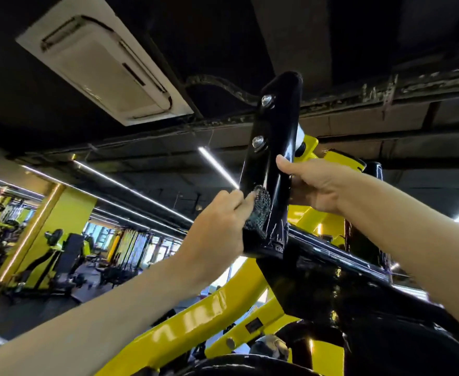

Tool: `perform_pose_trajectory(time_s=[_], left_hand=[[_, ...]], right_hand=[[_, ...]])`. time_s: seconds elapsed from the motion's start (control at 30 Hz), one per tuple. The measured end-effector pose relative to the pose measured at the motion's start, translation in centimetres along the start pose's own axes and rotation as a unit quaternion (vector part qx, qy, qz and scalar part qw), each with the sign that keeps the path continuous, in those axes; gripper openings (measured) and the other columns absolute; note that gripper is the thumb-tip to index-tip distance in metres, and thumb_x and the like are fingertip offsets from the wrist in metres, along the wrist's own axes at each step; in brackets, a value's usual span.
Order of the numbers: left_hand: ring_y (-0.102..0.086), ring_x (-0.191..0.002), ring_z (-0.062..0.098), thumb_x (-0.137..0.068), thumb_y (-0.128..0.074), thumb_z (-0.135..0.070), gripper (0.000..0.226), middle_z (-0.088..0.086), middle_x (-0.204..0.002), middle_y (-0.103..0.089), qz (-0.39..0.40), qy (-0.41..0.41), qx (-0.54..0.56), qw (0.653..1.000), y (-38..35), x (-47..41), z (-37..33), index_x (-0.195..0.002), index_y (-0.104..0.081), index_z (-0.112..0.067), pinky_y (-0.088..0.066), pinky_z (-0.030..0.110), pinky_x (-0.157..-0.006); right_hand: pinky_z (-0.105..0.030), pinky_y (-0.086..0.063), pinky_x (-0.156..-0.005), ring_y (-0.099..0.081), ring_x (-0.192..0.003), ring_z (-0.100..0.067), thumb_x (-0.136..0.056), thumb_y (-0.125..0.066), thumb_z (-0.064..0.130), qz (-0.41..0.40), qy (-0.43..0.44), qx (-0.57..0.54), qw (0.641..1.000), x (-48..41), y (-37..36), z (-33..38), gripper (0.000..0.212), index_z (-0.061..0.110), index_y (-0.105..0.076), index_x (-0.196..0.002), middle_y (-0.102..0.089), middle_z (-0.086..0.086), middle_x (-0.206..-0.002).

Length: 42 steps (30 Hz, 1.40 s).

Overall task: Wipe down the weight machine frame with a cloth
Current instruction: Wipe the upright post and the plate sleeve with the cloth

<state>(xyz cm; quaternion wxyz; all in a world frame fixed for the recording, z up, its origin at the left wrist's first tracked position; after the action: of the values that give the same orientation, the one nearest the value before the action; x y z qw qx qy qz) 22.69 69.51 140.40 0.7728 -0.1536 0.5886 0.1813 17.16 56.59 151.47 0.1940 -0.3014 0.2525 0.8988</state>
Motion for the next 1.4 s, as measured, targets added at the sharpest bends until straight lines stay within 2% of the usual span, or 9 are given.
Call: perform_pose_trajectory(time_s=[0.17, 0.33, 0.5, 0.63, 0.73, 0.87, 1.1, 1.27, 1.4], left_hand=[[-0.051, -0.086, 0.038, -0.070, -0.043, 0.016, 0.034, 0.018, -0.092, -0.053, 0.024, 0.123, -0.046, 0.991, -0.5, -5.7, 2.3, -0.097, -0.061, 0.006, -0.043, 0.048, -0.072], [-0.040, -0.076, 0.018, -0.076, -0.039, 0.011, 0.046, 0.009, -0.079, -0.051, 0.026, 0.009, -0.004, 1.000, 0.1, 0.7, 0.2, -0.116, -0.061, 0.009, -0.037, 0.028, -0.066], [-0.055, -0.079, 0.036, -0.074, -0.042, 0.014, 0.033, 0.014, -0.080, -0.054, 0.010, 0.090, -0.016, 0.996, 0.5, -6.4, 2.2, -0.093, -0.067, 0.005, -0.036, 0.033, -0.065], [-0.055, -0.079, 0.031, -0.074, -0.040, 0.012, 0.053, 0.011, -0.083, -0.058, -0.031, 0.038, -0.029, 0.998, 0.2, -3.5, 0.1, -0.120, -0.063, 0.000, -0.042, 0.034, -0.066], [-0.056, -0.075, 0.030, -0.077, -0.034, 0.003, 0.051, 0.010, -0.082, -0.057, -0.043, 0.025, -0.036, 0.998, 0.0, -3.9, 0.2, -0.117, -0.065, -0.001, -0.044, 0.033, -0.061], [-0.053, -0.077, 0.029, -0.078, -0.044, 0.009, 0.021, 0.003, -0.078, -0.045, -0.037, 0.158, -0.075, 0.984, -0.2, -8.8, 2.0, -0.083, -0.059, -0.005, -0.020, 0.024, -0.057], [-0.053, -0.079, 0.030, -0.072, -0.043, 0.012, 0.043, 0.010, -0.084, -0.055, -0.033, 0.069, -0.020, 0.997, -0.3, -0.2, 0.5, -0.109, -0.065, 0.005, -0.043, 0.038, -0.068], [-0.037, -0.075, 0.027, -0.081, -0.041, 0.010, 0.023, 0.002, -0.067, -0.034, 0.035, 0.306, -0.009, 0.951, -1.1, -6.8, 2.1, -0.071, -0.044, -0.010, -0.029, 0.033, -0.064], [-0.048, -0.076, 0.030, -0.085, -0.042, 0.004, 0.015, 0.015, -0.084, -0.049, 0.110, 0.427, 0.104, 0.892, -2.4, -2.9, 4.3, -0.087, -0.054, -0.004, -0.036, 0.032, -0.058]], right_hand=[[-0.037, -0.051, -0.086, -0.061, -0.071, -0.020, -0.094, -0.058, 0.031, 0.010, -0.005, -0.008, 1.000, 0.6, -0.1, 0.0, 0.018, 0.014, -0.060, -0.088, -0.065, -0.006, -0.077], [-0.039, -0.047, -0.096, -0.061, -0.075, -0.020, -0.094, -0.057, 0.031, 0.010, -0.002, -0.012, 1.000, 0.8, -0.2, -0.2, 0.019, 0.014, -0.058, -0.087, -0.064, -0.007, -0.083], [-0.033, -0.049, -0.088, -0.061, -0.074, -0.017, -0.094, -0.058, 0.034, 0.015, -0.014, -0.006, 1.000, 0.9, -0.4, -0.2, 0.019, 0.016, -0.059, -0.089, -0.065, -0.005, -0.084], [-0.025, -0.047, -0.073, -0.058, -0.071, -0.014, -0.095, -0.056, 0.036, 0.016, -0.007, -0.016, 1.000, 0.7, -0.4, -0.8, 0.020, 0.019, -0.058, -0.085, -0.062, -0.001, -0.082], [-0.024, -0.044, -0.067, -0.058, -0.068, -0.012, -0.094, -0.057, 0.038, 0.022, -0.023, -0.010, 0.999, 0.7, 0.0, -0.7, 0.021, 0.020, -0.057, -0.083, -0.062, 0.001, -0.080], [-0.028, -0.045, -0.073, -0.058, -0.069, -0.015, -0.093, -0.059, 0.037, 0.021, -0.024, -0.032, 0.999, 0.9, -0.2, -0.5, 0.019, 0.019, -0.057, -0.085, -0.062, -0.001, -0.082], [-0.035, -0.044, -0.097, -0.059, -0.071, -0.015, -0.089, -0.065, 0.038, -0.008, 0.004, -0.059, 0.998, 0.8, -0.1, -1.4, 0.020, 0.020, -0.060, -0.084, -0.065, 0.000, -0.085], [-0.035, -0.042, -0.079, -0.057, -0.058, -0.012, -0.084, -0.070, 0.044, -0.013, 0.031, -0.064, 0.997, 0.9, 0.0, -1.7, 0.022, 0.023, -0.066, -0.090, -0.067, 0.001, -0.082], [-0.016, -0.043, -0.064, -0.057, -0.067, -0.006, -0.090, -0.063, 0.040, -0.038, 0.084, -0.073, 0.993, 1.0, -0.1, -2.0, 0.031, 0.016, -0.066, -0.110, -0.062, 0.008, -0.084]])
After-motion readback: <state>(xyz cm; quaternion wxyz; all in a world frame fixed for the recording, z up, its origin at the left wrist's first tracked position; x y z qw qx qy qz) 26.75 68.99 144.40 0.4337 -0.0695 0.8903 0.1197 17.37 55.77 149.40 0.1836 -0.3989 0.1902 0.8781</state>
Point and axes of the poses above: each hand's wrist, its own x-axis away from the middle knuckle, its own y-axis out of the back of the hand, z = x × y, the point moved 4 cm from there along -x, towards the middle knuckle
